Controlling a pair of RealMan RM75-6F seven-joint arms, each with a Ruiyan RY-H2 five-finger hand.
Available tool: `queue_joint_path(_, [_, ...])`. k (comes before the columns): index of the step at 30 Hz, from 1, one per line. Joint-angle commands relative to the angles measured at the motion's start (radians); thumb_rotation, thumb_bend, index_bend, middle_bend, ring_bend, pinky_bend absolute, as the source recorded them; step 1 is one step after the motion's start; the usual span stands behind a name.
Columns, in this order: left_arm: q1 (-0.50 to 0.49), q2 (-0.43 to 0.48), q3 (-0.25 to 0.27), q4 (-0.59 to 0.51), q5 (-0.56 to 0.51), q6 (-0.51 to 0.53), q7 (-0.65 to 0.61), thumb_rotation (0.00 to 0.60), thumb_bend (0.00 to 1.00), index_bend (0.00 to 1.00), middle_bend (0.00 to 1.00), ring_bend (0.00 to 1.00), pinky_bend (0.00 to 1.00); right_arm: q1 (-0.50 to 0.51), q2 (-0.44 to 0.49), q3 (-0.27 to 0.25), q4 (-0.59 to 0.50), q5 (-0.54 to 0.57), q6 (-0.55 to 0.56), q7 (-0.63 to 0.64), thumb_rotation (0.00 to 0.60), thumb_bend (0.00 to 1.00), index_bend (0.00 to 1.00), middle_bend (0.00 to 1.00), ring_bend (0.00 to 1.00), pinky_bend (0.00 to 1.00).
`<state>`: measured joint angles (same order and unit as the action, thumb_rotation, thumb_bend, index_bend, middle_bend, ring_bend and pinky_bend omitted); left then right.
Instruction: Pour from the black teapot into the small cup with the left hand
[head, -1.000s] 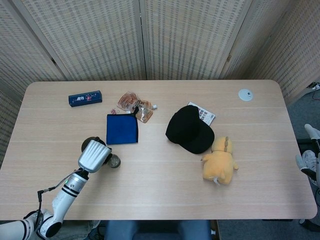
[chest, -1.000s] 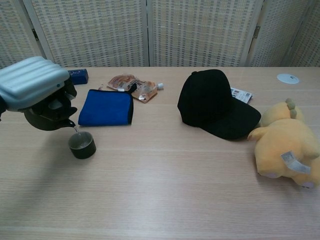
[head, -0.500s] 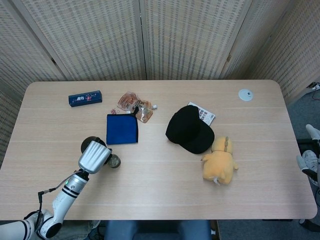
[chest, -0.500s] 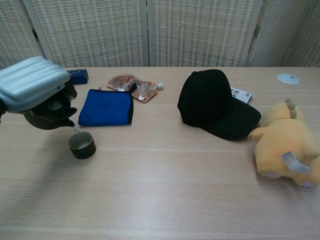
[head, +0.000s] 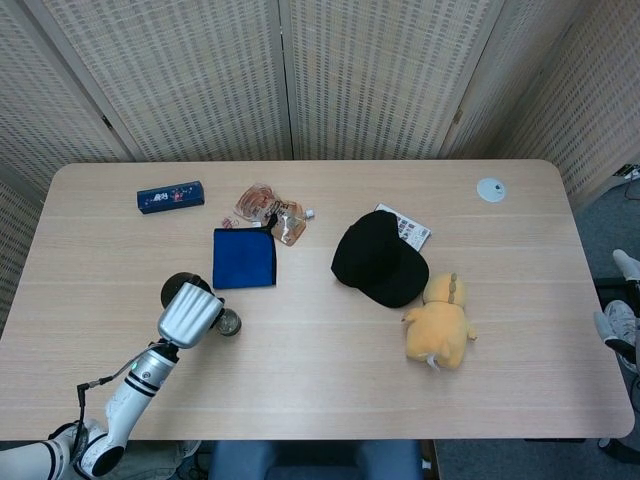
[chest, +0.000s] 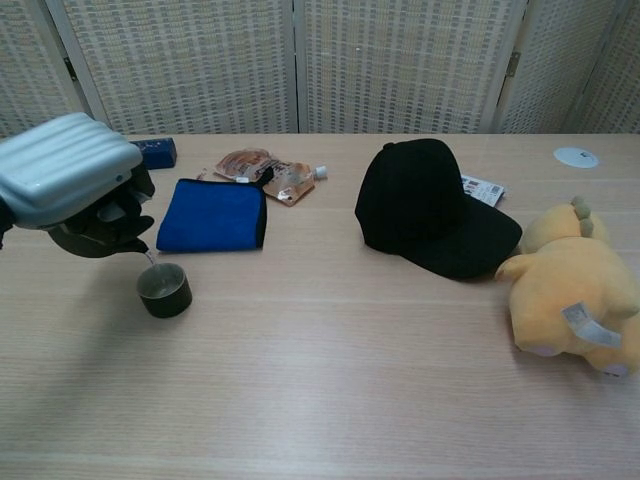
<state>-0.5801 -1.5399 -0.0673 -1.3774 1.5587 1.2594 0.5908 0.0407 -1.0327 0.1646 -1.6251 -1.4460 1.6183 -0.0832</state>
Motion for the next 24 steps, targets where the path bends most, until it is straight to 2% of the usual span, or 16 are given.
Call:
queue_joint_path(1, [0.0, -0.003, 0.002, 0.007, 0.007, 0.004, 0.005, 0.6, 0.4, 0.92, 1.0, 0.93, 0.57, 0.0, 0.0, 0.0, 0.0, 0.0, 0.001, 0.001, 0.6, 0.27, 0.14, 0.21, 0.08, 0.07])
queue_joint_path(16, [0.004, -0.008, -0.003, 0.005, 0.007, 0.002, -0.02, 0.596, 0.4, 0.92, 1.0, 0.93, 0.57, -0.002, -0.001, 0.002, 0.001, 0.003, 0.001, 0.0, 0.6, 0.27, 0.14, 0.21, 0.08, 0.07])
queue_joint_path(24, [0.008, 0.01, -0.018, -0.043, -0.036, -0.023, -0.101, 0.594, 0.4, 0.92, 1.0, 0.93, 0.57, -0.003, -0.002, 0.002, 0.0, 0.005, 0.001, -0.003, 0.6, 0.27, 0.14, 0.21, 0.08, 0.07])
